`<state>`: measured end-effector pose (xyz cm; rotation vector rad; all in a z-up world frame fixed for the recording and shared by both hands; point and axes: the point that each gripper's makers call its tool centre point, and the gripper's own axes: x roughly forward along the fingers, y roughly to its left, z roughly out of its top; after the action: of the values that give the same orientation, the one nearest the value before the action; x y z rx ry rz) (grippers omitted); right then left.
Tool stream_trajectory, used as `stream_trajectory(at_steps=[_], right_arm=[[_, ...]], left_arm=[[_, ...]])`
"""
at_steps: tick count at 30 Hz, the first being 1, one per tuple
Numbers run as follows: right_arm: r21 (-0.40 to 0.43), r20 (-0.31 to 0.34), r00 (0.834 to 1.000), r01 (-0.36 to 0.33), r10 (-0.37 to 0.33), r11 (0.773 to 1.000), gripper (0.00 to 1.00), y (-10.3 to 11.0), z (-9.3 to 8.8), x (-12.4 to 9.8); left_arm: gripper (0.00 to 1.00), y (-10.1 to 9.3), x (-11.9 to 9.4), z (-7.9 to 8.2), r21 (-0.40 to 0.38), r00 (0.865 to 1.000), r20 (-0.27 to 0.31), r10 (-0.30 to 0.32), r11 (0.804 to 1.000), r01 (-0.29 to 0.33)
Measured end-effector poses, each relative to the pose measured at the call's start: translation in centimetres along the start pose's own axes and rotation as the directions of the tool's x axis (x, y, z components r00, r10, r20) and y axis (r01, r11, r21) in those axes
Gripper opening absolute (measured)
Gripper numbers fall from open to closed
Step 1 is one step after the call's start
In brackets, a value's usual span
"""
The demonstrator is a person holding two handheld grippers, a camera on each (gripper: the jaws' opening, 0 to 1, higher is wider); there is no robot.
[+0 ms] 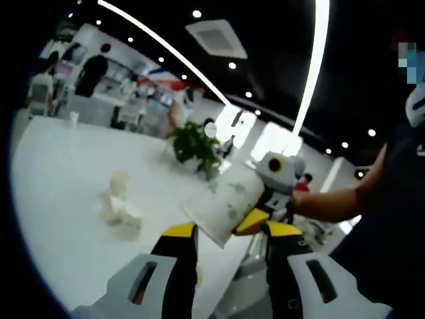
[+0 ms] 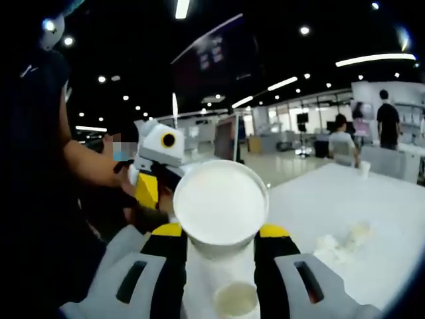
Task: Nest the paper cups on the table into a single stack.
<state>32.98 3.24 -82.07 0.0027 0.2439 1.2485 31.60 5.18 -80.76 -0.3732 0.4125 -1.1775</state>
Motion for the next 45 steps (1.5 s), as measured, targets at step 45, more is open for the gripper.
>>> stream_trajectory(at_steps=[45], right_arm=[[0.025,0.06,0.998,-0.038,0.037,0.999,0.46,0.7,1.3,-0.5]], left_arm=[[0.0,-2.4,-0.7,-0.1,0.095,0.987,-0.11,-0.12,0.987,0.131]])
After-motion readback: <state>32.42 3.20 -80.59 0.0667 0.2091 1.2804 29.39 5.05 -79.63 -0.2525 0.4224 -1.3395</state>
